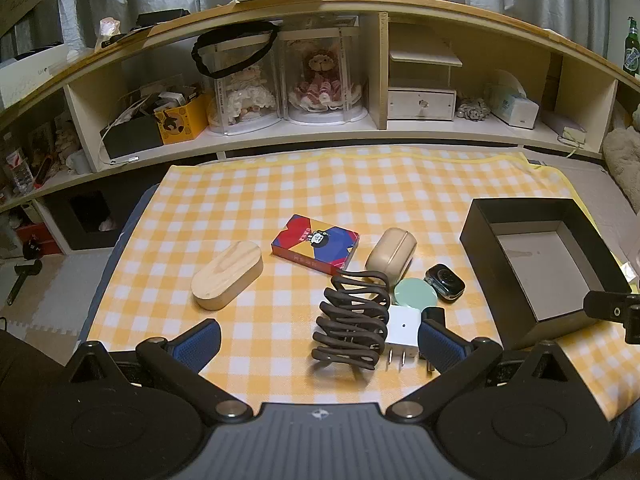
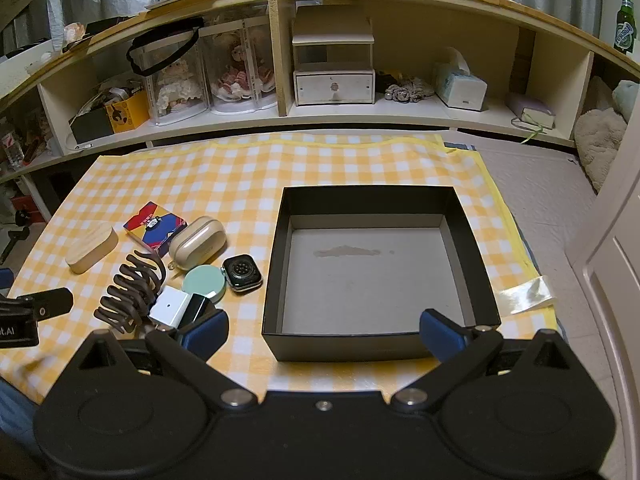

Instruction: Organize rigid objects

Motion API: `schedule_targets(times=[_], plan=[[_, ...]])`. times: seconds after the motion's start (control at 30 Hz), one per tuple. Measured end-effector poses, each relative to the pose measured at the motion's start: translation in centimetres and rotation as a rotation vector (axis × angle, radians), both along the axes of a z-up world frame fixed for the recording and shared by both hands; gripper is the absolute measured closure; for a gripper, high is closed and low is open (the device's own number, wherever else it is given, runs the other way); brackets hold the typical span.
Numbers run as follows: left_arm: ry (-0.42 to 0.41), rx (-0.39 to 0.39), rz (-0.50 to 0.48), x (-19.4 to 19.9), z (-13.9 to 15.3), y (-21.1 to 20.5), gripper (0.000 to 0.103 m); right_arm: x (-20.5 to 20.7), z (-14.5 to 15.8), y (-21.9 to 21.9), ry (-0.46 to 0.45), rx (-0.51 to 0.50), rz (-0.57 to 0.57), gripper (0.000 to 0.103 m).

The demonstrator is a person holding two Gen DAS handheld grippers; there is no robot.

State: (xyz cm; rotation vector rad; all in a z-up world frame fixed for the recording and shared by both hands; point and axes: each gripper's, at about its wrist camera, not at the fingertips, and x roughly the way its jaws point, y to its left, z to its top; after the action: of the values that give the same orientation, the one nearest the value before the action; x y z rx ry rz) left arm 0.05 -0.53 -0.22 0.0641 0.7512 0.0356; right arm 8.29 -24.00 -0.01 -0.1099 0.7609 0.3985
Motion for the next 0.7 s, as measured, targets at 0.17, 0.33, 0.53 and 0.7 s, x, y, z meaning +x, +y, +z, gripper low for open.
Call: schedule_targets(times=[0.17, 0.33, 0.53, 0.7], plan=[[-0.001, 0.000, 0.001, -0.01, 0.00, 0.01, 0.000, -0.01, 0.00, 0.04, 0.000, 0.000, -0.001, 0.000], [-0.001, 0.001, 0.000, 0.03, -0.01, -0.05, 0.000, 0.01, 0.02, 0.11, 0.001, 0.000, -0.001, 0.000], [-0.001, 0.002, 0.019, 0.01, 0.00, -0.03, 0.000, 0.00, -0.02, 0.04, 0.001, 0.000, -0.002, 0.000], [-0.001, 0.001, 0.019, 0.02, -0.01, -0.04, 0.000, 0.00, -0.02, 0.01, 0.001, -0.001, -0.001, 0.000]])
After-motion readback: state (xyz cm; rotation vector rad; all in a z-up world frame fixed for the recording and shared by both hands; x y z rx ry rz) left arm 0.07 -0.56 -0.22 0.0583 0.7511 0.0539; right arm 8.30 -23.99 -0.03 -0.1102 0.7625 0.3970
